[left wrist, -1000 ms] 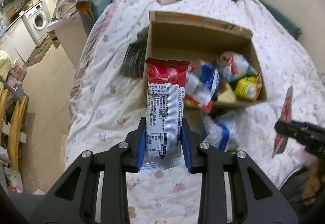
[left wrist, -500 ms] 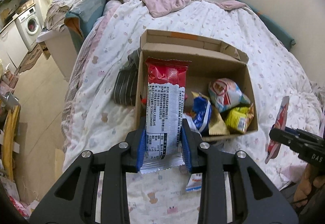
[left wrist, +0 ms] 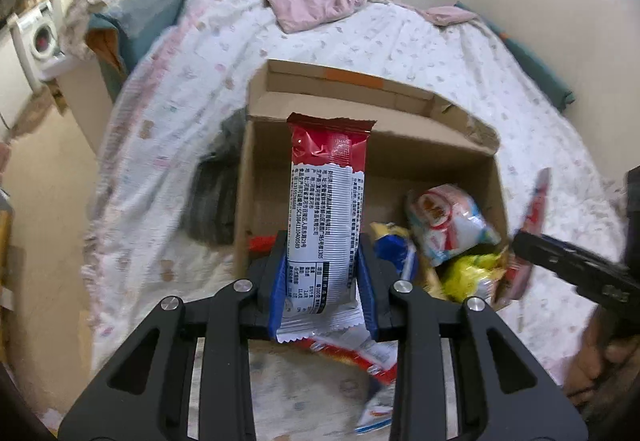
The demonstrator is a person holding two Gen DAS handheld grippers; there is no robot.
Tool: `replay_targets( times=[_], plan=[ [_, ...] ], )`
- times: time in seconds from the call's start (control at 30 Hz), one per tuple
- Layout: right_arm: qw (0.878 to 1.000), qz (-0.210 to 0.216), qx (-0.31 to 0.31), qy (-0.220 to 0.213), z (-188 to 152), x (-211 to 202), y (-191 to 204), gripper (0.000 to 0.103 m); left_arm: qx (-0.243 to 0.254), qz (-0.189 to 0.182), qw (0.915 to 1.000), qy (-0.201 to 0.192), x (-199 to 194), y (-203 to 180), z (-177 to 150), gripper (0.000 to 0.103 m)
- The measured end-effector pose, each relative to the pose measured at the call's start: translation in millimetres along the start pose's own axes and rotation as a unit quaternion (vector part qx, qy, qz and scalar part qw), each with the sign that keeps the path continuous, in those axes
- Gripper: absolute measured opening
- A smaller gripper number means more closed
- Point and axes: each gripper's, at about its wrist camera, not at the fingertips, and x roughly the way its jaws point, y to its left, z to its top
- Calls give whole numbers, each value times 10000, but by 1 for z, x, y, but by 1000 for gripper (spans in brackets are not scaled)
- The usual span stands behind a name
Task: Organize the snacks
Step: 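Carry both packs over the box and open both grippers to drop them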
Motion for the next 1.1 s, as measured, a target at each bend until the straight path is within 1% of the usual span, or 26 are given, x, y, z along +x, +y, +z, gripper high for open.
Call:
replay_targets(
  times=[0.1,0.17,0.23,0.37,0.5,0.57,0.87,1.0,1.03,1.07,1.1],
  plan=[
    [9998,144,147,10,10,11,0,33,31,92,9999,-27,3,-1,6,27],
    [9998,140,160,64,15,23,4,33,-6,29,10000,24,6,-2,9,27],
    [9997,79,149,150,17,35,8,33,-11,0,10000,60,10,-3,10,27],
    [9992,-25,130,367,11,48,10,33,70,70,9998,178,19,-8,8,27],
    [9992,-68,141,381,10,49,8,33,94,-3,9995,303,23,-11,5,27],
    [9992,-69,195,353,12,48,5,33,45,-107,9994,314,24,-12,5,27],
    [9993,18,310,196,13,44,4,36,24,-150,9995,266,21,-14,4,29],
    [9995,60,256,169,13,43,8,36,38,-174,9997,148,16,-15,7,29],
    [9995,68,261,149,13,43,8,37,24,-192,9997,125,15,-15,7,29],
    [9995,81,273,122,13,42,8,40,16,-203,9997,121,15,-15,8,29],
    [9995,108,299,93,13,42,8,47,10,-204,9997,124,15,-15,8,29]
  ],
)
